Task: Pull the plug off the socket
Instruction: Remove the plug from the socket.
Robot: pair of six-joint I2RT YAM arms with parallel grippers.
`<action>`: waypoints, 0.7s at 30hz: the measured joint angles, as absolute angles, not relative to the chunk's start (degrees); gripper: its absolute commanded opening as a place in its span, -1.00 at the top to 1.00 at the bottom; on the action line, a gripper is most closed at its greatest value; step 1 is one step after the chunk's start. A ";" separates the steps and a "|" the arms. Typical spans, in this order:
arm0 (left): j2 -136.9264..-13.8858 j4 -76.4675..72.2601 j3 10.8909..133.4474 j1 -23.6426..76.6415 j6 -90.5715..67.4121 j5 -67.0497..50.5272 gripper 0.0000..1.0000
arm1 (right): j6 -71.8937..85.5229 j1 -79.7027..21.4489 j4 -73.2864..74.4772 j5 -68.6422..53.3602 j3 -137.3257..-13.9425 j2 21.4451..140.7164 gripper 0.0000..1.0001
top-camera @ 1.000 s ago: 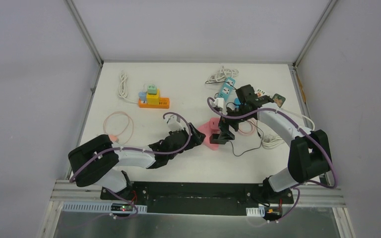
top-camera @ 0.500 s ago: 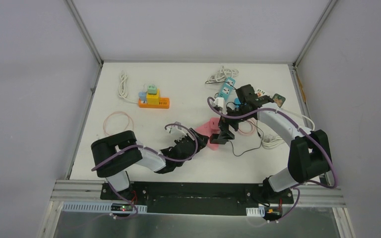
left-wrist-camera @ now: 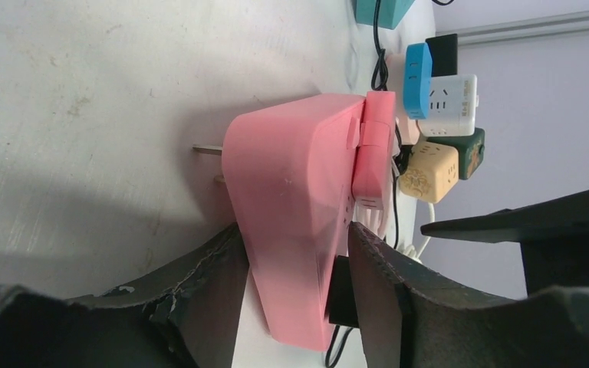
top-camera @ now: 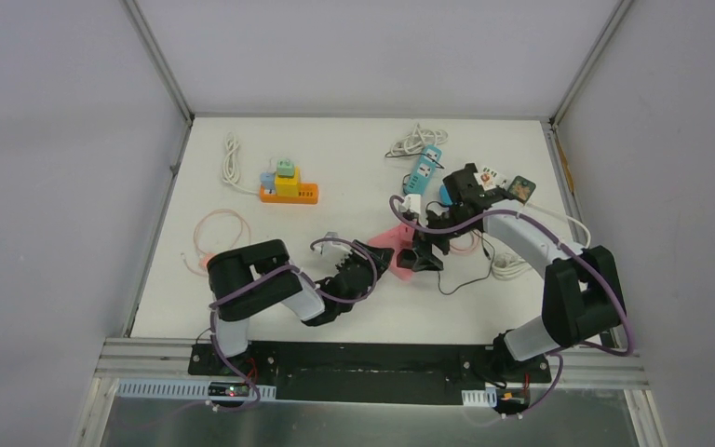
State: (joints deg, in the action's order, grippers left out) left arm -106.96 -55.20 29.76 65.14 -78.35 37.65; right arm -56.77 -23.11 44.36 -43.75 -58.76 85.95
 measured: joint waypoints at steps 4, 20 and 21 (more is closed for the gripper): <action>-108.95 -58.46 29.76 64.71 -79.33 37.47 0.03 | -57.17 -23.18 42.39 -42.83 -57.58 85.86 -0.75; -114.89 -68.27 29.76 63.29 -79.70 36.91 0.33 | -59.48 -27.05 38.11 -37.19 -55.42 86.00 0.52; -115.46 -69.21 29.74 63.24 -79.57 36.84 0.33 | -59.51 -27.03 38.04 -36.99 -55.42 86.00 0.61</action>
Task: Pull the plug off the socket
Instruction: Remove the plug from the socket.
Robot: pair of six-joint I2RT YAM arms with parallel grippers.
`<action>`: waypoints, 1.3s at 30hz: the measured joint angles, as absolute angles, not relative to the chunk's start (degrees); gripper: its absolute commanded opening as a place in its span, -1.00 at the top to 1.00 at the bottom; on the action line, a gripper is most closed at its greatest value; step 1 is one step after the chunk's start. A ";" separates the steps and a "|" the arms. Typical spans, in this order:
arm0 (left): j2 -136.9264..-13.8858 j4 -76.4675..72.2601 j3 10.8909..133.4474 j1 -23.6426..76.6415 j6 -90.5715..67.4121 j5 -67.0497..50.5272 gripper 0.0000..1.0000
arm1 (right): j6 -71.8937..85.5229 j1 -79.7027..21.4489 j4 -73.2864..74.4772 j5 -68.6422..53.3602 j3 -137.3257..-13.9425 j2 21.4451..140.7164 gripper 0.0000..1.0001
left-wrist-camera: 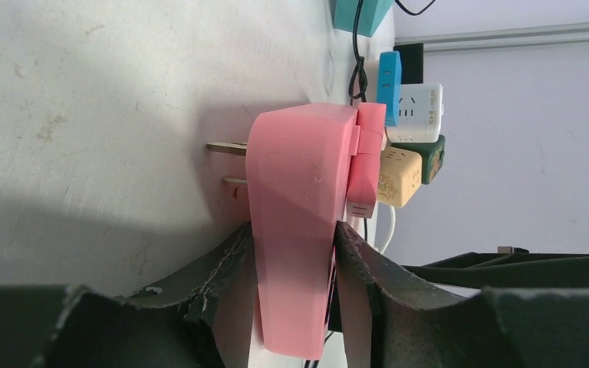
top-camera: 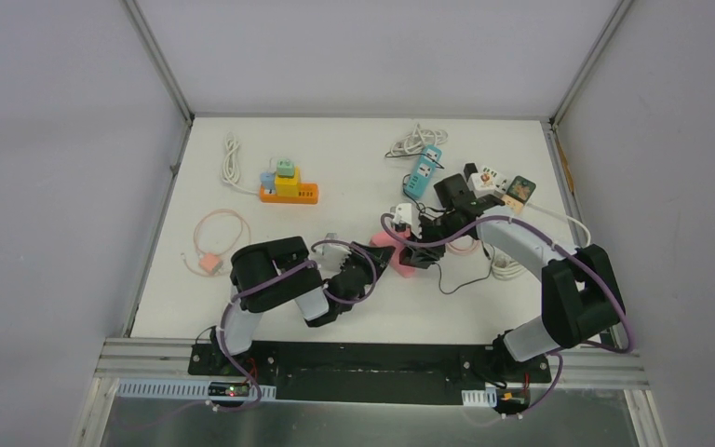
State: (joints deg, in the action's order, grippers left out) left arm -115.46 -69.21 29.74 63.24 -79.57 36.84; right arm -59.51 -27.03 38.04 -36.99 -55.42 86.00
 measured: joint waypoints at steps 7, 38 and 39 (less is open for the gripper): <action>-119.96 -79.29 29.41 62.15 -77.08 34.37 0.13 | -59.57 -26.85 37.95 -36.25 -55.79 86.02 0.99; -122.04 -82.35 29.47 60.64 -77.01 30.61 1.00 | -54.06 -28.05 38.28 -34.30 -58.67 88.55 1.00; -122.04 -82.35 29.43 60.64 -77.08 30.79 1.00 | -54.81 -28.40 38.46 -34.30 -58.76 88.55 1.00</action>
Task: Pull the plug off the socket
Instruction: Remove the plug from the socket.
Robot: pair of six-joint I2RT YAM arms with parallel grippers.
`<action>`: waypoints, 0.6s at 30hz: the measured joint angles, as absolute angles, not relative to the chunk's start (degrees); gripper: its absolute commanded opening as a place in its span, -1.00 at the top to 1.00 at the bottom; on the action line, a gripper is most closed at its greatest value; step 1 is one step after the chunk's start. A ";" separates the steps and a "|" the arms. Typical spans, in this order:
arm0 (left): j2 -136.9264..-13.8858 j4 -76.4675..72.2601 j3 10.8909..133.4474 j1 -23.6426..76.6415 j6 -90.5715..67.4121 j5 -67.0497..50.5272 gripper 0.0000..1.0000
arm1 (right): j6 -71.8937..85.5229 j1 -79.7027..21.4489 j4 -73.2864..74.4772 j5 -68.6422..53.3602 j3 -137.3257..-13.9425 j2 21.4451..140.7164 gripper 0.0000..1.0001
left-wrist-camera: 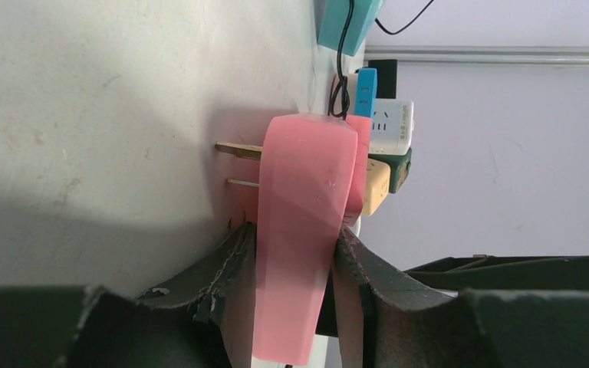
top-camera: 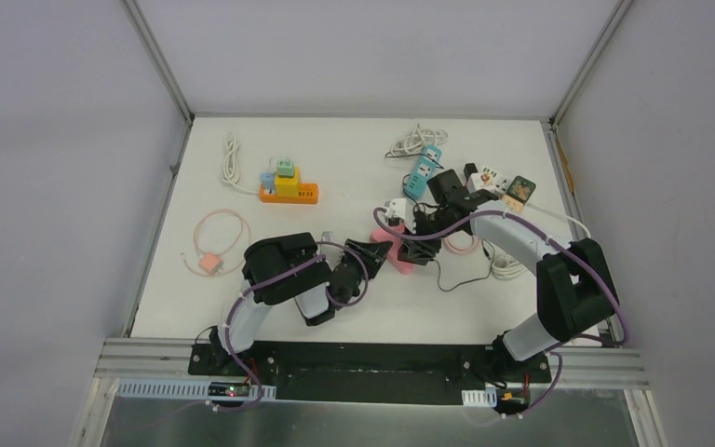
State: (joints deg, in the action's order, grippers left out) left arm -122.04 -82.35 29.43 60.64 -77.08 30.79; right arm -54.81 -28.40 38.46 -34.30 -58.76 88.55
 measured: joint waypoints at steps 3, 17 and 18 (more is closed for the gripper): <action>-121.99 -82.35 29.04 60.64 -77.12 31.16 1.00 | -55.90 -29.54 38.65 -33.45 -59.07 88.55 1.00; -121.58 -82.28 28.40 60.27 -77.08 31.44 1.00 | -54.13 -27.66 44.14 -36.21 -65.32 94.08 1.00; -121.58 -82.28 28.36 60.27 -77.14 31.44 1.00 | -54.37 -28.08 43.48 -35.75 -64.64 93.56 1.00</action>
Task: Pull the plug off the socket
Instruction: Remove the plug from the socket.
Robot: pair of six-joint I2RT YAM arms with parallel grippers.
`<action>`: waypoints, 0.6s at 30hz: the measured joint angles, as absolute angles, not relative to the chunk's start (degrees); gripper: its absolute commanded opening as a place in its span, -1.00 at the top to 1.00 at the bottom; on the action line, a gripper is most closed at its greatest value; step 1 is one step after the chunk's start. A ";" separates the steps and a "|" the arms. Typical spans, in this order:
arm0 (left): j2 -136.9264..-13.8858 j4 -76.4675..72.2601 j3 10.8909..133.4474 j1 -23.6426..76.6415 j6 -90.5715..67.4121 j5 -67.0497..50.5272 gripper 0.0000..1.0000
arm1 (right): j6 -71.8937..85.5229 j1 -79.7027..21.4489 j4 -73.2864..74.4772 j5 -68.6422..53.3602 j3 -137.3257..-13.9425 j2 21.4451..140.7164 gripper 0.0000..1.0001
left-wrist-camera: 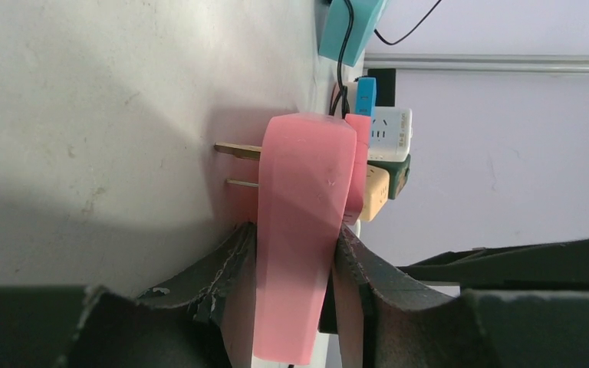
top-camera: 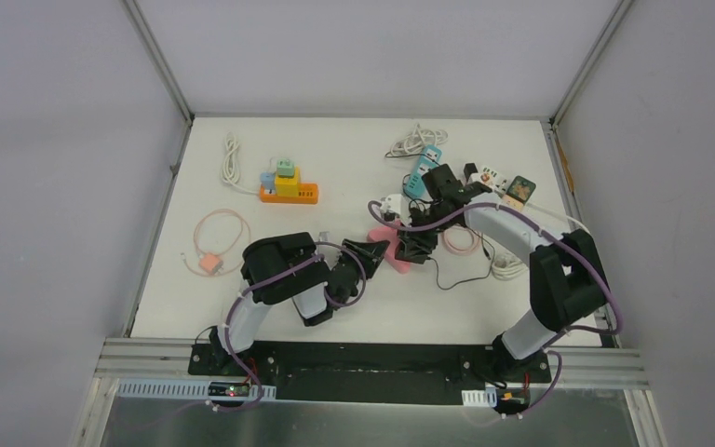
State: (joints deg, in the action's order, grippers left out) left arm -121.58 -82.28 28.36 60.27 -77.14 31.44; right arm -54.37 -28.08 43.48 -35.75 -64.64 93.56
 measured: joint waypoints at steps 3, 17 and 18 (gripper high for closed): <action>-121.58 -82.26 28.05 60.27 -77.32 31.46 1.00 | -54.72 -30.59 40.97 -32.58 -62.24 90.67 1.00; -121.38 -82.00 27.94 60.01 -78.48 31.46 1.00 | -54.37 -25.08 47.68 -39.77 -67.29 95.42 1.00; -121.38 -81.93 27.94 59.99 -78.56 31.46 1.00 | -54.41 -25.56 47.57 -39.51 -67.22 95.29 1.00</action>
State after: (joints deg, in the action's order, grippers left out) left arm -121.38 -81.93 27.94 59.99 -78.56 31.46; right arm -54.41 -25.56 47.57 -39.51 -67.22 95.29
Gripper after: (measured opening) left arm 0.354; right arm 0.353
